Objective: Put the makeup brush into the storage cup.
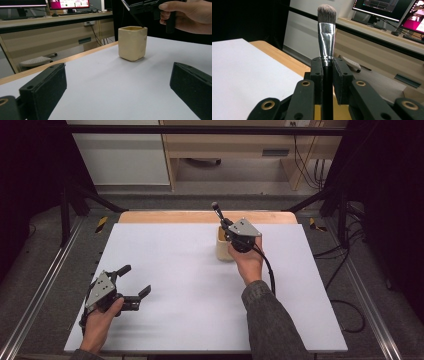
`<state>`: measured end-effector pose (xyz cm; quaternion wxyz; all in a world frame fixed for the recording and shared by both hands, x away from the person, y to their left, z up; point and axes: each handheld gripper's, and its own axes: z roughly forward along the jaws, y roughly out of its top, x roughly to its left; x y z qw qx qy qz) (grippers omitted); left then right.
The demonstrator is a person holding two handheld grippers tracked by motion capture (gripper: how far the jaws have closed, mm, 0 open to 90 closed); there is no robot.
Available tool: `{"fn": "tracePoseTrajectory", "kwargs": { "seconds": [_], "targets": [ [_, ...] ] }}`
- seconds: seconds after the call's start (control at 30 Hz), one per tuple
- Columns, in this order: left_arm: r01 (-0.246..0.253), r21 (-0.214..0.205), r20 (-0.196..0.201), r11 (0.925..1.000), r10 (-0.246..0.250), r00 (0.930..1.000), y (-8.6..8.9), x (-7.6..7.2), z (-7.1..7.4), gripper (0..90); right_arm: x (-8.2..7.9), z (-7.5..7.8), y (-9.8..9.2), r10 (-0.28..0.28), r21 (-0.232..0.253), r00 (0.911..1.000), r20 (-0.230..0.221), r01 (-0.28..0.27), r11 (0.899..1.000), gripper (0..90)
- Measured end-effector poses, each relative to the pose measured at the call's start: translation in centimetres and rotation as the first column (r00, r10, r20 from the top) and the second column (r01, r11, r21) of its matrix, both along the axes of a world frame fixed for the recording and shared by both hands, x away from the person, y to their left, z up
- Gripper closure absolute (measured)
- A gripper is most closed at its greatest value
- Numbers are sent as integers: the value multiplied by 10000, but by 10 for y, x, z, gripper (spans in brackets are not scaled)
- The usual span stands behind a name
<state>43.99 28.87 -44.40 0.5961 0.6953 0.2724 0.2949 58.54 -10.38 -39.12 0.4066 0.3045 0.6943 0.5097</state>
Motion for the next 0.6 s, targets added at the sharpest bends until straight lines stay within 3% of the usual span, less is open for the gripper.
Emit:
{"fn": "tracePoseTrajectory", "kwargs": {
  "seconds": [0.6],
  "targets": [
    [-31,-27,-14,10000,31,10000,1,0,0,6,4,-6,-2,-86,-85,9998,-192,84,9999,793]
  ]
}}
